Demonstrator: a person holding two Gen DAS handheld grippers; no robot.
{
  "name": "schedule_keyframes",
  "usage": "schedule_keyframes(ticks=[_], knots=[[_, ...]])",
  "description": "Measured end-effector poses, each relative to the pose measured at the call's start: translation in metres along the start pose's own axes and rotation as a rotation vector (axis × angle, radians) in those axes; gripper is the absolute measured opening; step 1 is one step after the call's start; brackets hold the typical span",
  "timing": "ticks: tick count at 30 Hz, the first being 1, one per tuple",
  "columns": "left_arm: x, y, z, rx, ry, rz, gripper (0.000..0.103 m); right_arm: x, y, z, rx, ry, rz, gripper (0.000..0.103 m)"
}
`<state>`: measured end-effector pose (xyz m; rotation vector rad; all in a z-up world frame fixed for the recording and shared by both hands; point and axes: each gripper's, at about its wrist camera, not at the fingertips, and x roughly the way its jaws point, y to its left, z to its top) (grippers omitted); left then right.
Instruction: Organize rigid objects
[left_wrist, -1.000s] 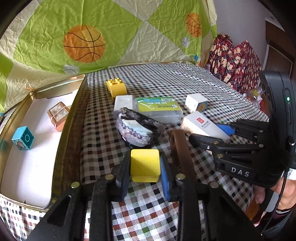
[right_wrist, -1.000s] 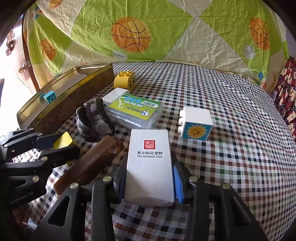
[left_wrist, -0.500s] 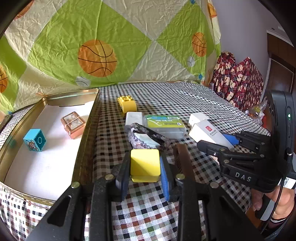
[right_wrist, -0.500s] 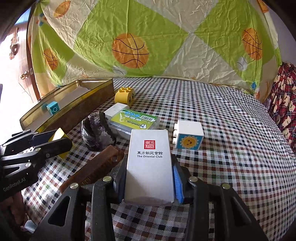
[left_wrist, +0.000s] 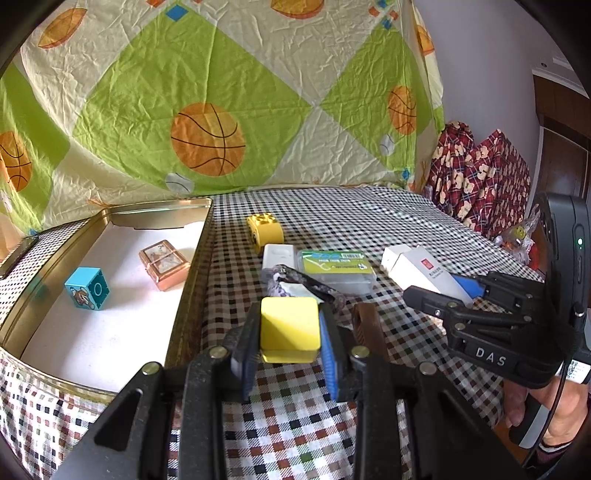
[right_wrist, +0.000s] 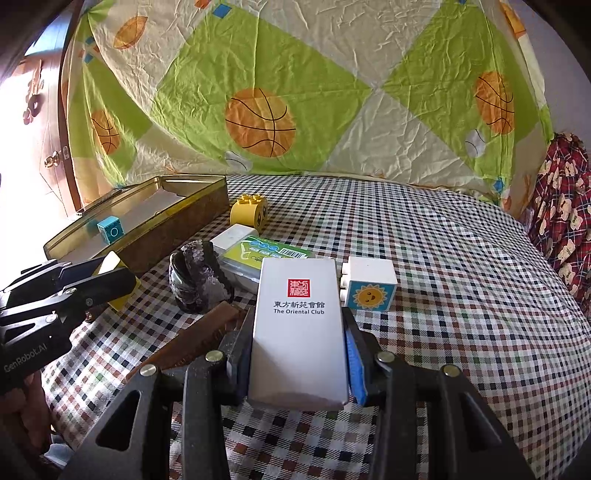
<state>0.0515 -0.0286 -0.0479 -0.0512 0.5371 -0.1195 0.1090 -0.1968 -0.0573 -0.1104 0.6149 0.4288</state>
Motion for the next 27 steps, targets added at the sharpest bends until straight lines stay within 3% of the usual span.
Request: schedule_keyframes(ticks=[27], knots=[[-0.015, 0.005, -0.002, -0.020, -0.102, 0.029, 0.028, -0.017, 0.000, -0.003, 0.003, -0.111, -0.017, 0.044]])
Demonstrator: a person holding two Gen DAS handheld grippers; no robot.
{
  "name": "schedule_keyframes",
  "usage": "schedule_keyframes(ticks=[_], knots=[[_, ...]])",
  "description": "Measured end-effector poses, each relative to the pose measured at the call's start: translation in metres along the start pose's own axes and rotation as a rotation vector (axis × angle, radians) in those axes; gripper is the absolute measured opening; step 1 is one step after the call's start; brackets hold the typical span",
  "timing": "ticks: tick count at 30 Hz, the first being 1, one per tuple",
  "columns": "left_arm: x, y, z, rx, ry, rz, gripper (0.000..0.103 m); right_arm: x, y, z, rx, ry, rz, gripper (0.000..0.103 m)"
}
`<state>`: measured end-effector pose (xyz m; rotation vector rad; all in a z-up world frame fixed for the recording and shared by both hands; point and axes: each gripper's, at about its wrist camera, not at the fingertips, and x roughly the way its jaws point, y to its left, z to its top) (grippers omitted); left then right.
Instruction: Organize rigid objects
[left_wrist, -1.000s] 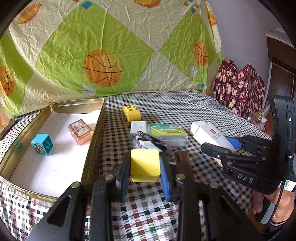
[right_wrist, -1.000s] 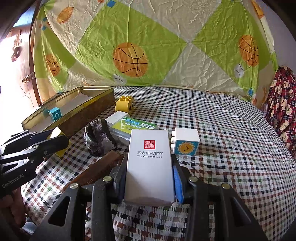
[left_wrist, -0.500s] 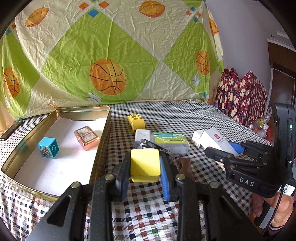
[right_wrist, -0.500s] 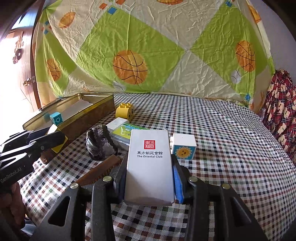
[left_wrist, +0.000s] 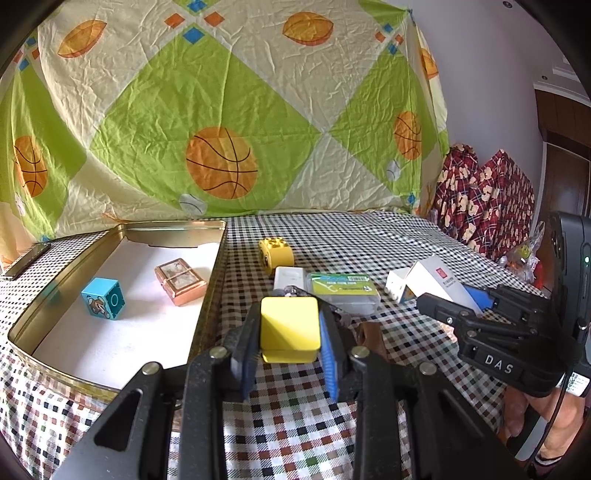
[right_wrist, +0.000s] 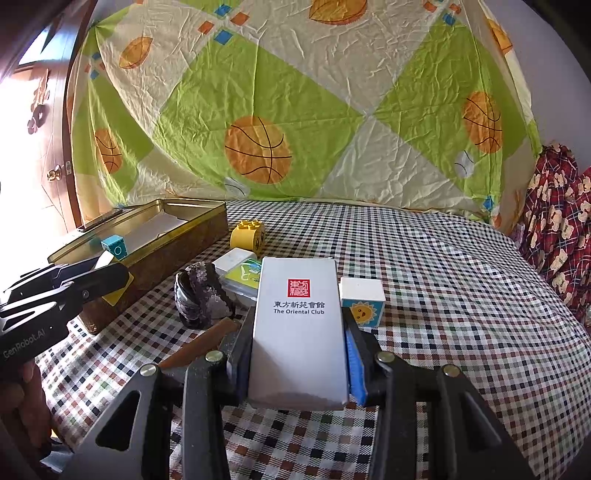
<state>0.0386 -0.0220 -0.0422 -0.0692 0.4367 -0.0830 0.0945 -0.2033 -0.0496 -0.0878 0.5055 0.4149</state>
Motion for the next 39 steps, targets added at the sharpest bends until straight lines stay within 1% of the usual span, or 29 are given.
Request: schedule_keyframes(ticks=[6, 28, 39], knots=[[-0.004, -0.002, -0.001, 0.005, -0.022, 0.005, 0.028, -0.005, 0.000, 0.000, 0.003, -0.027, -0.002, 0.044], [-0.009, -0.003, 0.001, 0.011, -0.059, 0.012, 0.028, -0.015, -0.001, -0.003, 0.007, -0.095, -0.005, 0.044], [-0.016, -0.007, -0.002, 0.031, -0.099, 0.017, 0.028, -0.021, -0.001, -0.005, 0.007, -0.131, -0.009, 0.044]])
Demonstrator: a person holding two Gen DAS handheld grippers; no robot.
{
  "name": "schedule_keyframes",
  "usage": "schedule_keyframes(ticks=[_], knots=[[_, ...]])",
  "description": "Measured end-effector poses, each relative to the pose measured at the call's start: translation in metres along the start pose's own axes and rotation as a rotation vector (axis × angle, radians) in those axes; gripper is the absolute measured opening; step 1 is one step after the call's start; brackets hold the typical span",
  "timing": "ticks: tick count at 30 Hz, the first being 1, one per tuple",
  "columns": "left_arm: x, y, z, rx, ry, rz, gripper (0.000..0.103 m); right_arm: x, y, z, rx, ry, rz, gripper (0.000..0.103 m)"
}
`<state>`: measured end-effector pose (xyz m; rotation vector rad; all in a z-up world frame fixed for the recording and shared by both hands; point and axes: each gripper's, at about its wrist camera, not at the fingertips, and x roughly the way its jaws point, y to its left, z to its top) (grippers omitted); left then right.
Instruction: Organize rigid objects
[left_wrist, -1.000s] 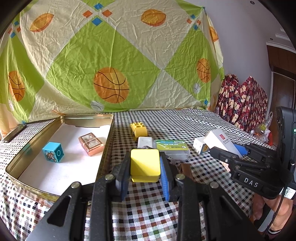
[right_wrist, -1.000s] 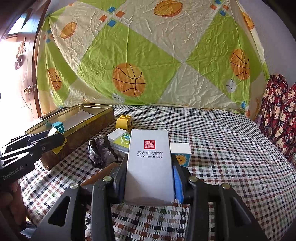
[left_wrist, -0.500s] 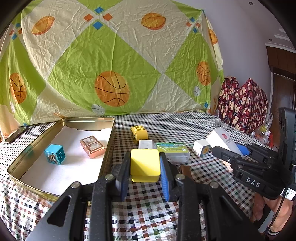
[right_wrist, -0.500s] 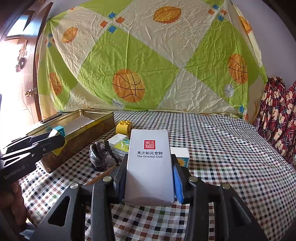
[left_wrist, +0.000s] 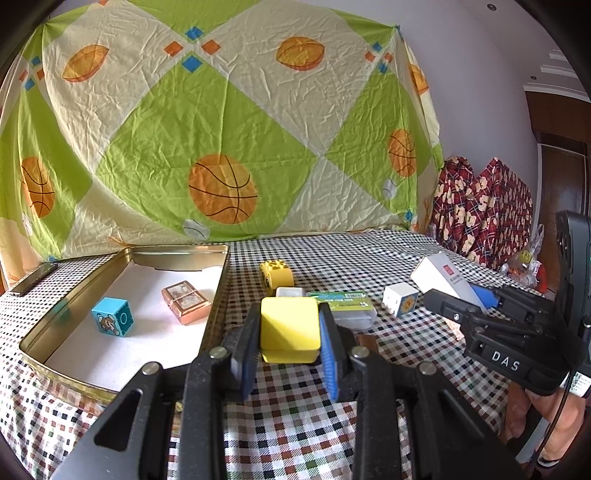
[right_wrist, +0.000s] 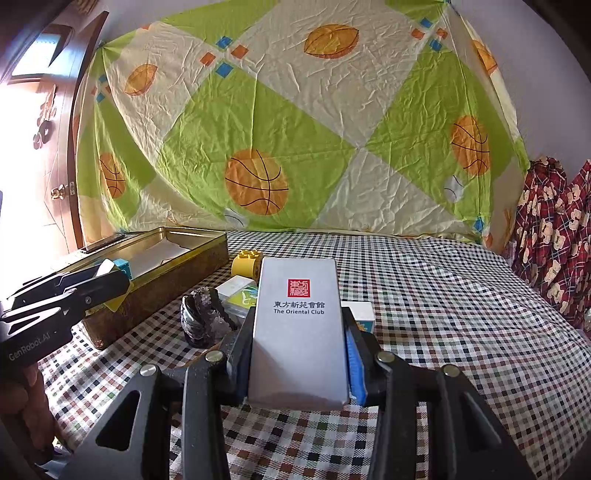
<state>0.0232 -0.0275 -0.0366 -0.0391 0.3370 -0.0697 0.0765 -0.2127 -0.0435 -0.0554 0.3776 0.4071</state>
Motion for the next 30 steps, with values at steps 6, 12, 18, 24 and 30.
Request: schedule_keyframes(ticks=[6, 12, 18, 24, 30], knots=[[-0.002, -0.001, 0.000, 0.005, -0.019, 0.001, 0.028, -0.003, 0.000, -0.001, 0.000, -0.026, -0.003, 0.044], [-0.003, -0.001, 0.000, 0.006, -0.026, 0.001, 0.028, -0.007, 0.000, 0.000, 0.003, -0.052, -0.002, 0.044], [-0.009, -0.002, -0.001, 0.015, -0.052, 0.002, 0.028, -0.010, 0.000, -0.001, 0.004, -0.070, -0.005, 0.044], [-0.013, -0.002, -0.001, 0.018, -0.077, 0.006, 0.028, -0.013, -0.003, -0.001, 0.020, -0.087, -0.023, 0.044], [-0.014, 0.002, 0.001, -0.001, -0.088, 0.009, 0.028, -0.016, -0.004, -0.002, 0.033, -0.107, -0.033, 0.044]])
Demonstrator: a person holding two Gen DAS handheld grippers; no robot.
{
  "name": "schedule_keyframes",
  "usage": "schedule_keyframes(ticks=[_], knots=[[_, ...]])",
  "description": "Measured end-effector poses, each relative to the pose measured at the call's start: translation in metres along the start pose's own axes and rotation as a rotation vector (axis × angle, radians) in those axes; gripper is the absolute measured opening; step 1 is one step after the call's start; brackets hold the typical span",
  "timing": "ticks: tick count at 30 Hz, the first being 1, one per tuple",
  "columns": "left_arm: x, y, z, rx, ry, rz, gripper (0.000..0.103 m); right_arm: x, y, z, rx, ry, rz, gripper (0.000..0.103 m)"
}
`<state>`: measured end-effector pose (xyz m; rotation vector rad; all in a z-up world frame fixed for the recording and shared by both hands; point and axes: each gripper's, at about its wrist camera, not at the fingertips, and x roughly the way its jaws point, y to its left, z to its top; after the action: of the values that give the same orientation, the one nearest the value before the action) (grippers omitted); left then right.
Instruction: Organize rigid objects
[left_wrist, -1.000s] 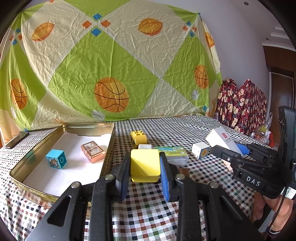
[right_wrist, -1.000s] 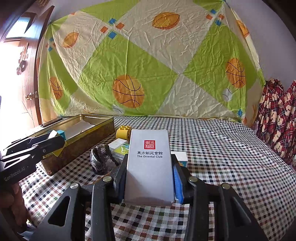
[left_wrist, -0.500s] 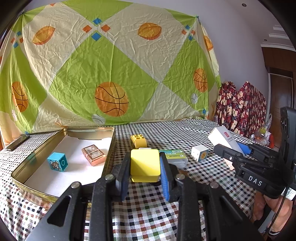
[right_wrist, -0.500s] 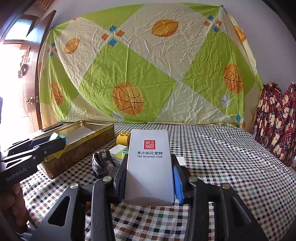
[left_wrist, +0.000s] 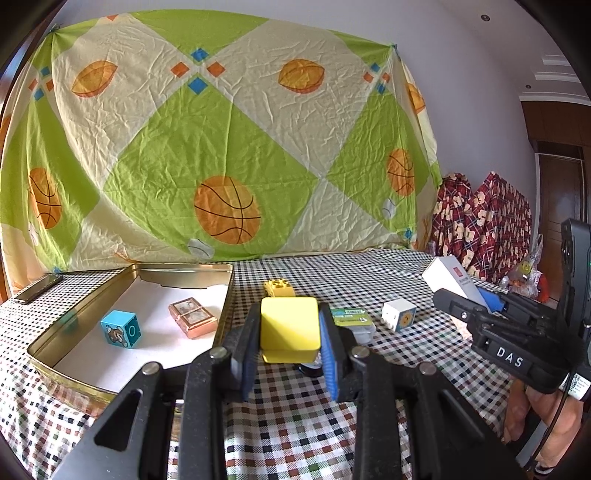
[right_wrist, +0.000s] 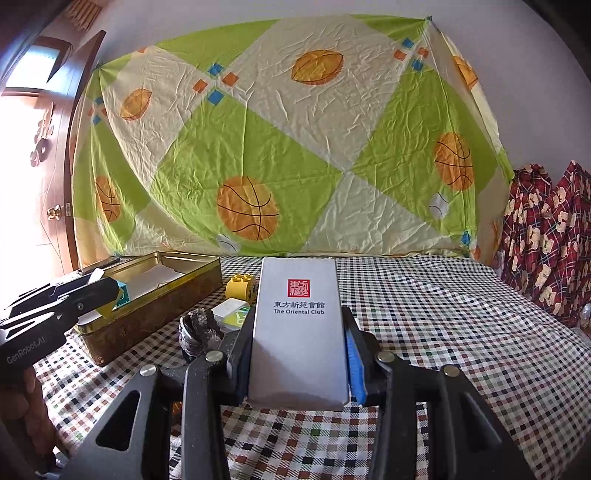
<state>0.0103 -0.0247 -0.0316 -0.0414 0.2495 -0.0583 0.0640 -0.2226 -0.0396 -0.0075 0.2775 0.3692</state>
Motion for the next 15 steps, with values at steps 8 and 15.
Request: schedule_keyframes(ticks=[8, 15], knots=[[-0.003, 0.005, -0.002, -0.007, -0.010, 0.026, 0.028, -0.001, 0.003, 0.000, -0.002, -0.002, -0.010, 0.044], [-0.005, 0.011, -0.001, -0.008, -0.014, 0.042, 0.028, -0.002, 0.013, 0.000, -0.003, -0.006, 0.007, 0.044]])
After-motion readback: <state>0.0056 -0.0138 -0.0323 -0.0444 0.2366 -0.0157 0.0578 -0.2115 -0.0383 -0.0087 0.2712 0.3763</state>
